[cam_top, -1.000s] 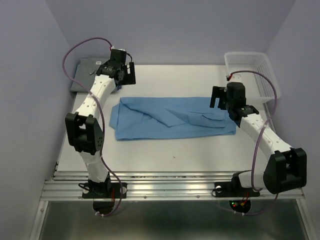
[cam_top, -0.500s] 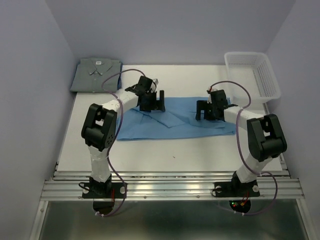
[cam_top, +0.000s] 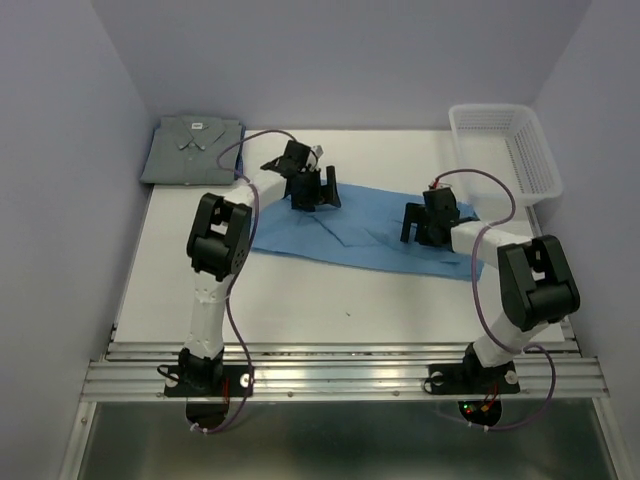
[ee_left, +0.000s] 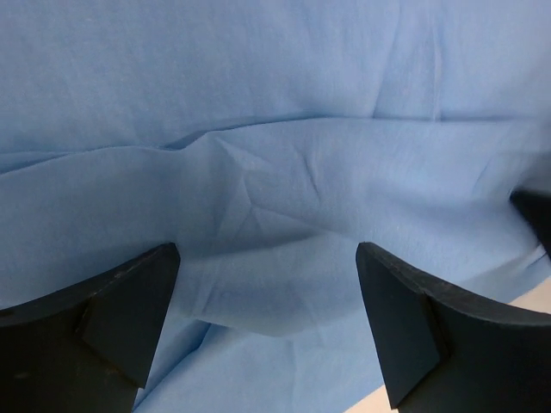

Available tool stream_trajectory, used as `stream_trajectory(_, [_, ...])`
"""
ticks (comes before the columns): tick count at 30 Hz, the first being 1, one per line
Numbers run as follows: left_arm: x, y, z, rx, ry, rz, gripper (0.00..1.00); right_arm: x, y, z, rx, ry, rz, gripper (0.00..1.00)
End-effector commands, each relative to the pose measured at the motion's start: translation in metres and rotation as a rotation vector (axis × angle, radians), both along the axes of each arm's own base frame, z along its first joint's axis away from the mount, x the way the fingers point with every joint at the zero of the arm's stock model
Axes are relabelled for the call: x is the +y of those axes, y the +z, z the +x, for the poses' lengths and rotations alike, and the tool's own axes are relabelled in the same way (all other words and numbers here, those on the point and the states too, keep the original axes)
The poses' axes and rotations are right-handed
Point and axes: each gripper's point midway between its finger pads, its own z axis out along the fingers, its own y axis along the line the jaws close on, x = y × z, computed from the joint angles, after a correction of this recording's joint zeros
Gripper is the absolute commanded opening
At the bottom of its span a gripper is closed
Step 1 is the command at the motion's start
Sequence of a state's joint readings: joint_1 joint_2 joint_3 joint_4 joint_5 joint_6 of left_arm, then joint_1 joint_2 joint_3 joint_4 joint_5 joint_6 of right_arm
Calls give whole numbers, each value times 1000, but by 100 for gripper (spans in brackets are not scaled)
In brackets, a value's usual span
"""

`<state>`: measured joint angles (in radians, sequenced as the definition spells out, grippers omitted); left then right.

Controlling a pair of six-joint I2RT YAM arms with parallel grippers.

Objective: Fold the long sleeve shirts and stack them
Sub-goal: Fold the shirt

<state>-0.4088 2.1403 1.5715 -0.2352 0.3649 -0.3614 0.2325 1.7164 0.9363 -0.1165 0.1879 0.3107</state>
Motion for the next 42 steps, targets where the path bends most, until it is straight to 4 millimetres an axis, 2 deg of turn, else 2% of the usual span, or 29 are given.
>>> stream_trajectory(1, [-1,-54,25,103,20,98,99,24,-16,-74,172,54,150,100])
stream_trajectory(2, [-4,-77,24,166,14,111,99,51,-13,-95,185,115,226,100])
stream_trajectory(3, [-16,-47,50,122,30,90,99,67,-10,-105,193,154,261,100])
stream_trajectory(4, [-28,-37,74,56,24,64,99,80,-9,-115,203,181,270,100])
stream_trajectory(5, [-29,-39,73,93,26,83,99,97,-9,-127,216,220,287,100])
stream_trajectory(6, [-49,-29,92,59,13,13,99,123,-10,-151,246,279,312,100])
stream_trajectory(7, [-58,-32,88,96,-5,-44,99,137,-11,-163,264,310,340,100])
stream_trajectory(8, [-78,-16,88,111,-31,-178,99,153,-10,-179,303,360,399,100])
stream_trajectory(9, [-83,-12,90,109,-19,-215,99,165,-10,-190,324,388,439,100])
stream_trajectory(10, [-78,-34,78,163,6,-207,99,181,-10,-206,335,440,478,100])
stream_trajectory(11, [-83,-8,91,88,31,-255,99,190,-9,-217,354,485,506,100])
stream_trajectory(14, [-73,-25,83,140,80,-220,99,220,-3,-239,349,684,507,100])
stream_trajectory(16, [-71,-23,86,146,93,-208,99,243,8,-246,313,792,572,100])
stream_trajectory(17, [-71,-27,83,166,89,-206,99,253,11,-260,341,862,611,100])
stream_trajectory(19, [-75,-22,86,156,86,-226,99,264,16,-264,316,931,618,100])
stream_trajectory(23, [-82,-10,94,110,75,-272,99,282,28,-251,235,989,611,100])
stream_trajectory(26, [-98,8,98,84,43,-355,99,298,38,-232,153,1011,602,100])
stream_trajectory(29, [-111,24,103,49,26,-416,99,313,24,-225,159,1034,608,100])
stream_trajectory(30, [-118,26,100,52,8,-430,99,320,25,-219,152,1038,611,100])
stream_trajectory(32, [-126,38,101,22,-21,-461,99,322,19,-217,163,1037,602,100])
stream_trajectory(34, [-132,51,97,6,-51,-479,99,321,24,-215,146,1037,584,100])
stream_trajectory(35, [-130,61,98,-17,-42,-466,99,319,33,-209,112,1027,570,100])
stream_trajectory(37, [-122,69,99,-43,-21,-427,99,311,38,-206,97,1014,522,100])
stream_trajectory(38, [-118,77,99,-66,-17,-412,99,307,51,-200,48,994,501,100])
stream_trajectory(39, [-114,104,101,-117,-12,-410,99,305,58,-199,34,987,493,100])
stream_trajectory(40, [-108,115,100,-138,-16,-395,99,300,63,-200,35,984,482,100])
stream_trajectory(41, [-102,148,99,-195,-10,-394,99,299,84,-200,-8,982,502,100])
stream_trajectory(42, [-98,164,98,-225,-5,-384,99,296,94,-201,-24,983,510,100])
